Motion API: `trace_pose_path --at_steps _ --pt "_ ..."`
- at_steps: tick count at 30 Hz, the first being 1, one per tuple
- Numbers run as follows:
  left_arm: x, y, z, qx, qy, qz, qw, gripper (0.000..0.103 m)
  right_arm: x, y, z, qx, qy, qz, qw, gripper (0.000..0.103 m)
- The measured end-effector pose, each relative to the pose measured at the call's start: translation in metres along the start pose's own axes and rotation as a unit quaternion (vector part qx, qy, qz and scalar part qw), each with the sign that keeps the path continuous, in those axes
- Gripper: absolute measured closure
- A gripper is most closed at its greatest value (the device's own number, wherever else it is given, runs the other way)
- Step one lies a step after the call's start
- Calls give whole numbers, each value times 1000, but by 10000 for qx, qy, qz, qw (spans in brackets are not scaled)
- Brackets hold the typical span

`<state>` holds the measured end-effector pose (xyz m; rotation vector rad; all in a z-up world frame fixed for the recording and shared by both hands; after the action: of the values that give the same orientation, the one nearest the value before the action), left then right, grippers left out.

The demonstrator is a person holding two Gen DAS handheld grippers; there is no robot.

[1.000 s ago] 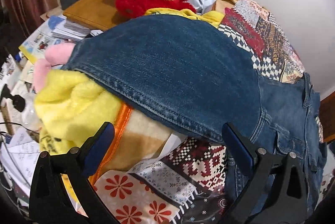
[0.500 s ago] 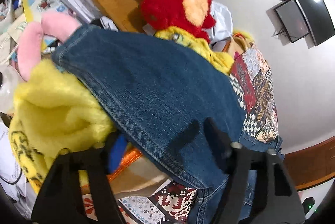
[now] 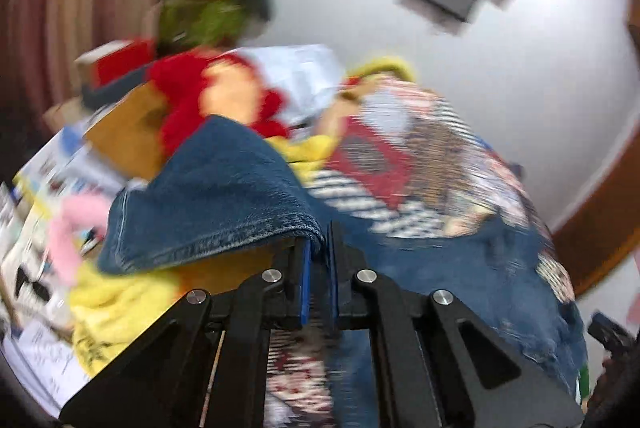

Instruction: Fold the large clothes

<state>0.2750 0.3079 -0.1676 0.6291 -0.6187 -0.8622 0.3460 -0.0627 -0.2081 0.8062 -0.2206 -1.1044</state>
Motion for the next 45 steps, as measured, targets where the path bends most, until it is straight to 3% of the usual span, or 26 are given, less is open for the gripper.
trace_pose_path --at_steps 3,8,13,19,21,23,26,29,31,34,38,42,45 --pt "53 -4 -2 -52 -456 -381 9982 97 8 2 23 179 -47 -72 9998 0" --pt "127 -40 -29 -669 -1163 -843 9874 98 24 0 52 376 -111 -147 9991 0" --pt "187 -102 -55 -1703 -1776 -1208 9617 98 49 -14 53 116 -273 -217 9993 0" --pt "215 -175 -76 -2861 -1847 -1477 9285 98 79 -44 40 -370 -464 -582 9965 0" --pt "215 -189 -72 -3040 -1869 -1560 9210 98 82 -49 40 -390 -492 -587 9963 0" --pt "211 -187 -64 -2949 -1859 -1642 9228 98 82 -52 42 -374 -476 -555 9966 0" --pt "187 -168 -49 -2711 -1855 -1296 9356 91 78 -52 44 -340 -476 -457 9972 0" --pt "145 -143 -40 -2438 -1756 -734 9510 73 72 -49 44 -299 -489 -354 9977 0" --pt "122 -134 -41 -2330 -1719 -384 9564 63 67 -47 41 -285 -468 -299 9981 0" --pt "73 -125 -48 -2363 -1514 249 9595 62 58 -44 36 -283 -401 -245 9985 0" --pt "33 -133 -64 -2517 -1379 1042 9523 62 47 -42 26 -323 -291 -195 9989 0" --pt "15 -151 -85 -2849 -1617 1859 9264 62 38 -40 16 -386 -278 -93 9988 0" --pt "13 -160 -100 -3041 -1584 2058 9165 62 33 -38 10 -439 -285 -17 9986 0"
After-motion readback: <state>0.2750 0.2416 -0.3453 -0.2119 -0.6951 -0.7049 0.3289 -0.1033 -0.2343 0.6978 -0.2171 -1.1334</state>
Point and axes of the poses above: each gripper's, at about its wrist camera, not at the fingertips, and z roughly against the way its jaws point, x to its right, y to its top, the point moved 6 cm from there along -z, roughly the way its jaws point, and after that the axes turned 7 degrees about y, right-handed, at the moved point
